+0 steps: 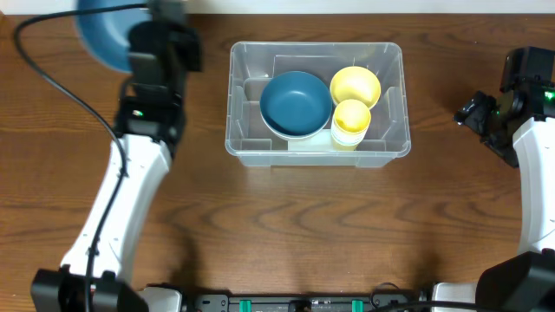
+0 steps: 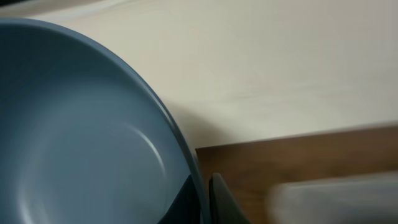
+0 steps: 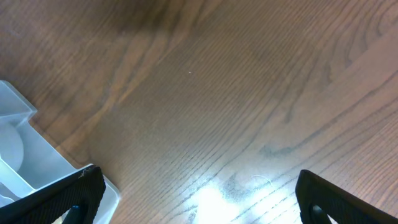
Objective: Pack container
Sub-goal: 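Carry the teal bowl and stack it onto the bowls in the container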
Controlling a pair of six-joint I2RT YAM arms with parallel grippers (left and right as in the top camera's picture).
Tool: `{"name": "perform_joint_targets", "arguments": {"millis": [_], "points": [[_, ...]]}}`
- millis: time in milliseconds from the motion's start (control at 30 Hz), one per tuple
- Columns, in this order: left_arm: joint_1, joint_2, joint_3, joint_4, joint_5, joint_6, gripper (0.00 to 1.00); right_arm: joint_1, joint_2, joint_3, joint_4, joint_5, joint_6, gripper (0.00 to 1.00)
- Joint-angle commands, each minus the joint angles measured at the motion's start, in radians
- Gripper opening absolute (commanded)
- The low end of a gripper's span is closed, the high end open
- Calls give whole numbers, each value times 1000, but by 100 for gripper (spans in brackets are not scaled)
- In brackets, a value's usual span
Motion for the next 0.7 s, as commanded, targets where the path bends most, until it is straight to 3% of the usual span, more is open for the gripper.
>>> {"name": "perform_joint_targets", "arguments": {"millis": [0, 333, 667], "points": [[-114, -19, 11, -25, 100, 77, 6, -7, 3, 11, 0, 7, 12, 99], [-376, 35, 11, -63, 171, 123, 6, -8, 3, 11, 0, 7, 12, 99], [-437, 155, 11, -145, 171, 122, 6, -7, 3, 11, 0, 7, 12, 99]]}}
